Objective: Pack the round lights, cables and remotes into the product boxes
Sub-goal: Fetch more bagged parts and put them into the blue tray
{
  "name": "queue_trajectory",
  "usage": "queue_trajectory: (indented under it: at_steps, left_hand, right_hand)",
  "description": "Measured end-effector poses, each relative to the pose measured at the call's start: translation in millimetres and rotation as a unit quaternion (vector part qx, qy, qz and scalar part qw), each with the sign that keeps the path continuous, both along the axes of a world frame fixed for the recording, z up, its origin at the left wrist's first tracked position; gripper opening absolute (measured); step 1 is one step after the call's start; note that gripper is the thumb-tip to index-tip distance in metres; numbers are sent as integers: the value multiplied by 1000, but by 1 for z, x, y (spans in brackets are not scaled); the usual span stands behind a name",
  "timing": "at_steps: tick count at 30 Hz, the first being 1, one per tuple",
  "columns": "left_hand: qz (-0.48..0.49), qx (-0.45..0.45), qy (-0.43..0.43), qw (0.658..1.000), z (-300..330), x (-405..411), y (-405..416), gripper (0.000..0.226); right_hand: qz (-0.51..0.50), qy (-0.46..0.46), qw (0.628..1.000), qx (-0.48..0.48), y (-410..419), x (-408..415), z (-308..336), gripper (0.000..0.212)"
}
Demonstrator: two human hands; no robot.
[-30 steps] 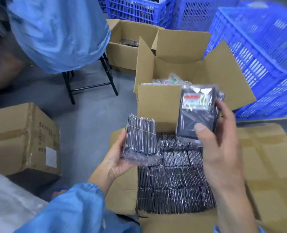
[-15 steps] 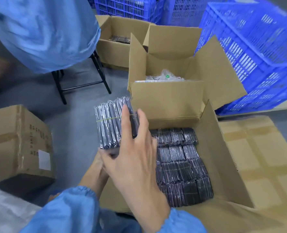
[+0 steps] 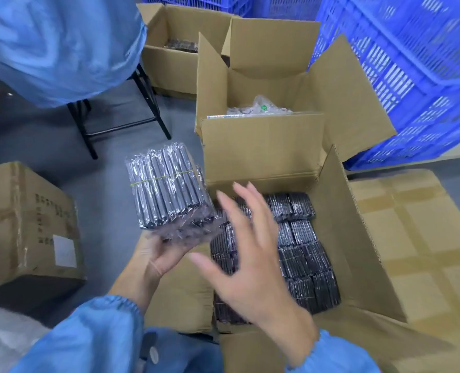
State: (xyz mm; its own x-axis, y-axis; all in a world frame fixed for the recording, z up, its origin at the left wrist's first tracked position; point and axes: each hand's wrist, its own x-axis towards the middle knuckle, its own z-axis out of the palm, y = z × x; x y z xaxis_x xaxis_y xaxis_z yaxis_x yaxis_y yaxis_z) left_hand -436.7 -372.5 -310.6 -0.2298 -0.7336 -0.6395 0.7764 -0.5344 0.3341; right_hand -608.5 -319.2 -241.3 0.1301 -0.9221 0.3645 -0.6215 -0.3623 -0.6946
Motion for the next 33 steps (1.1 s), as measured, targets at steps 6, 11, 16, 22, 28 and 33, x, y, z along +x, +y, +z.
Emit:
queue_trajectory:
  at_steps: [6, 11, 16, 22, 28, 33]
  left_hand:
    - [29, -7, 121, 992, 11, -8, -5, 111]
    - [46, -5, 136, 990, 18, -20, -16, 113]
    - [27, -46, 181, 982, 9, -20, -19, 104]
    - [11, -53, 180, 982, 1, -19, -25, 102]
    - [20, -40, 175, 984, -15, -13, -28, 104]
    - [26, -28, 211, 977, -21, -10, -22, 112]
  right_hand:
    - [-123, 290, 846, 430, -40, -149, -157, 63]
    - [-119, 352, 766, 524, -44, -190, -246, 74]
    - [-116, 410, 788, 445, -44, -187, -276, 60]
    - [-159, 392, 787, 449, -54, -175, -287, 59]
    - [-184, 396, 780, 449, -44, -160, -292, 63]
    - [-162, 390, 774, 472, -34, -164, -297, 62]
